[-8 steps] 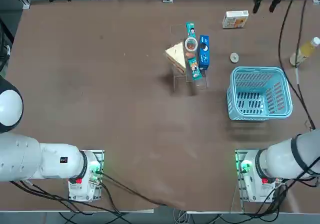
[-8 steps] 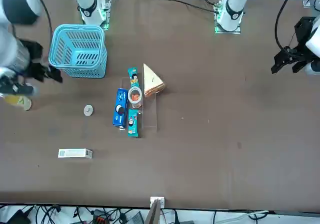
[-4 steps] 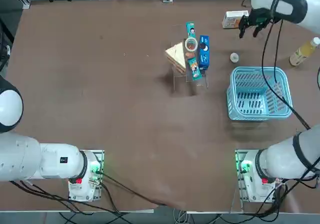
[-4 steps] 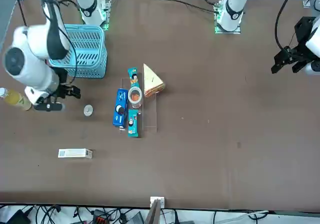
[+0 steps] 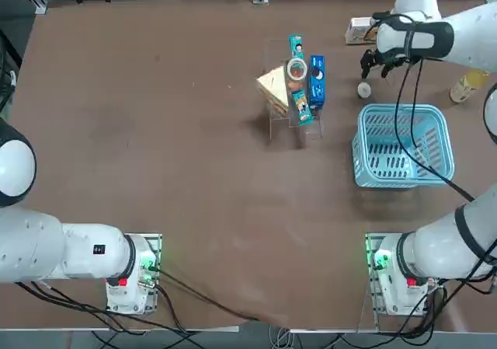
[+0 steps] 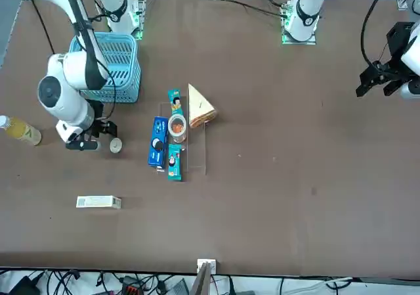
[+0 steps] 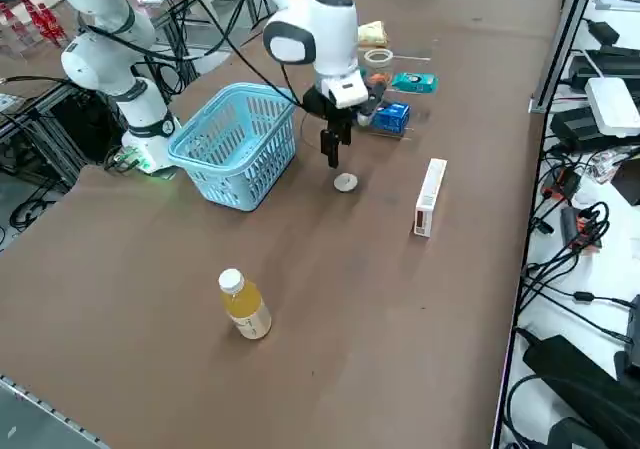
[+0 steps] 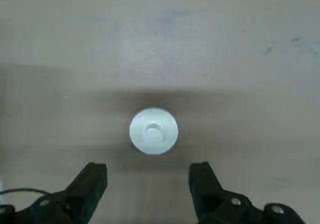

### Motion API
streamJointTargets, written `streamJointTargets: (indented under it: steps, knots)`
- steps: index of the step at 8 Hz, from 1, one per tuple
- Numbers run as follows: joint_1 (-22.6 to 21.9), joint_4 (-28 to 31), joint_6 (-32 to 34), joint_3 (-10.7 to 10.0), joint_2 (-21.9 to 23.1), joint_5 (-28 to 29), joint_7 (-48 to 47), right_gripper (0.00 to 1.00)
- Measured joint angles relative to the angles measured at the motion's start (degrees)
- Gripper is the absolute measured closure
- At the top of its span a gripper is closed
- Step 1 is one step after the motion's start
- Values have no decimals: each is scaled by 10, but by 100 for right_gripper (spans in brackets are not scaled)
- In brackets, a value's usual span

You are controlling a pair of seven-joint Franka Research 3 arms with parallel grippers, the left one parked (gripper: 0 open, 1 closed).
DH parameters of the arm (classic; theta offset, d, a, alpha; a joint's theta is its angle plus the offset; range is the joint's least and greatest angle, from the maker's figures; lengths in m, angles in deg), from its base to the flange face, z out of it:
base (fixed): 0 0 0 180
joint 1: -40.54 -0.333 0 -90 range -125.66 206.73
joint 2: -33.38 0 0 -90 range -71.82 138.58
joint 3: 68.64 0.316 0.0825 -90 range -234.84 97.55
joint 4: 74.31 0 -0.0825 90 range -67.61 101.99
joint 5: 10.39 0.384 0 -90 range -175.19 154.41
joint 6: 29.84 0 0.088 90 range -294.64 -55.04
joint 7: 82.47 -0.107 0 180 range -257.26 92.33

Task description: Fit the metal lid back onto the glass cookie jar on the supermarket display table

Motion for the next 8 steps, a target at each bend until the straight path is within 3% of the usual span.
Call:
streamJointTargets:
  steps: [8]
  knots:
    - [0, 3, -93, 0, -66, 0, -10, 0]
